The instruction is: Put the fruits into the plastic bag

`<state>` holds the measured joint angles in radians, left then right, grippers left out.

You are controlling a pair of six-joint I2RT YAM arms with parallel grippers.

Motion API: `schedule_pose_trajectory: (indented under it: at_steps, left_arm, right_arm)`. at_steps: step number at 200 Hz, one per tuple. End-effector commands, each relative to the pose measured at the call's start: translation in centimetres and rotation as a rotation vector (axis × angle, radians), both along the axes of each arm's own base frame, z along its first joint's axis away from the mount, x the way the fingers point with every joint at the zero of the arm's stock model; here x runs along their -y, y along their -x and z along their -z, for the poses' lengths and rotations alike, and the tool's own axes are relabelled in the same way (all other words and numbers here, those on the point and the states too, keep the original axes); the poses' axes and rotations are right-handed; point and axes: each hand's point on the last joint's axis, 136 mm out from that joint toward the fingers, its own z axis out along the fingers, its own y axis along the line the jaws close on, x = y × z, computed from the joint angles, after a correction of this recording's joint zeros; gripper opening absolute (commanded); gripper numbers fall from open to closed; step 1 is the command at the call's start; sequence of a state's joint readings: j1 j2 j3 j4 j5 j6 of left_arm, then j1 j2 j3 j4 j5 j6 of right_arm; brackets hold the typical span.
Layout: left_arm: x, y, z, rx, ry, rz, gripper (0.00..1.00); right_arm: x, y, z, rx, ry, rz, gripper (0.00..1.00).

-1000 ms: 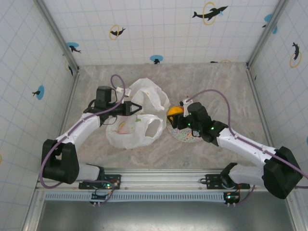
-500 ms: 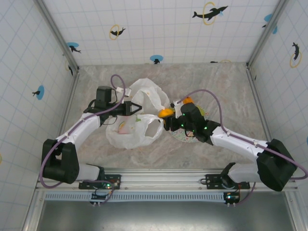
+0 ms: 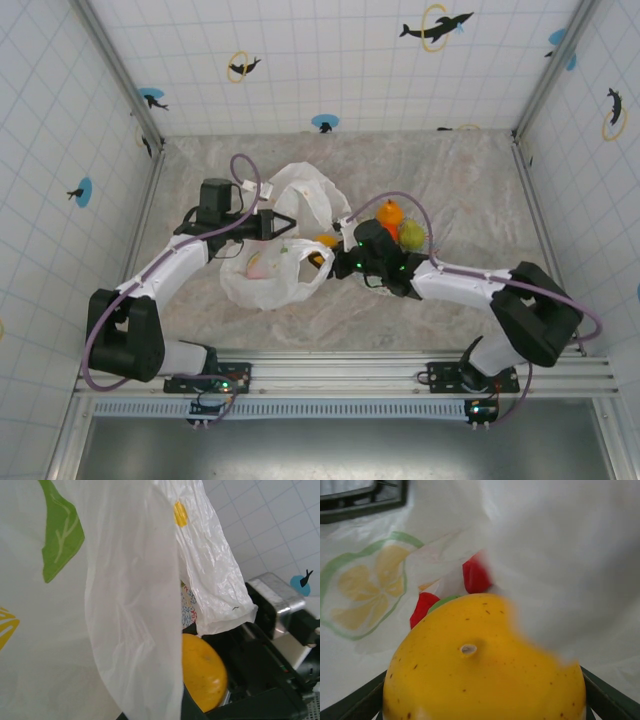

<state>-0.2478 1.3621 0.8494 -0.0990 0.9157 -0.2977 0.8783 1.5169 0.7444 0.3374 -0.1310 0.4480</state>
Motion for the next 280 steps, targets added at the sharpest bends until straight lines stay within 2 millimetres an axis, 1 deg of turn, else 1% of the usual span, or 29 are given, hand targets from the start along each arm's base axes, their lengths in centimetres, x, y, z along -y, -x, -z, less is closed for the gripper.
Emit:
schedule_pose_trajectory:
  at_steps: [1, 23, 55, 68, 92, 133, 155, 185, 208, 241, 280]
  left_arm:
    - [0.4, 0.5, -1.0, 0.016, 0.038, 0.025, 0.00]
    - [0.5, 0.6, -1.1, 0.013, 0.049, 0.029, 0.00]
    - [0.7, 0.8, -1.3, 0.011, 0.062, 0.037, 0.00]
    - [0.7, 0.7, -1.4, 0.014, 0.064, 0.036, 0.00]
    - [0.7, 0.7, -1.3, 0.010, 0.064, 0.033, 0.00]
    - [0.6, 0.6, -1.3, 0.012, 0.060, 0.027, 0.00]
    - [0.6, 0.6, -1.2, 0.011, 0.058, 0.024, 0.00]
    - [0.6, 0.5, -1.2, 0.009, 0.056, 0.022, 0.00]
    - [0.5, 0.5, -1.2, 0.010, 0.054, 0.018, 0.00]
    - [0.5, 0.5, -1.1, 0.008, 0.054, 0.018, 0.00]
    - [0.5, 0.5, -1.0, 0.005, 0.051, 0.016, 0.00]
  right_arm:
    - [-2.6, -2.4, -3.0, 0.037, -0.125, 0.065, 0.64]
    - [-3.6, -3.8, -1.9, -0.001, -0.112, 0.136, 0.63]
    - [-4.8, -4.9, 0.5, -0.075, -0.080, 0.222, 0.62]
    - [-5.3, -4.9, 1.4, -0.109, -0.089, 0.235, 0.62]
    - [-6.3, -4.8, 2.2, -0.157, -0.120, 0.241, 0.63]
    - [-7.4, -4.5, 3.4, -0.223, -0.135, 0.229, 0.68]
    - [-8.0, -4.3, 3.4, -0.241, -0.151, 0.210, 0.70]
    - [-9.3, -3.7, 2.4, -0.259, -0.194, 0.140, 0.76]
    - [-9.8, -3.5, 1.6, -0.257, -0.211, 0.108, 0.82]
    - [-9.5, -3.3, 0.6, -0.235, -0.217, 0.090, 0.86]
    - [-8.5, -3.3, -0.1, -0.219, -0.229, 0.091, 0.89]
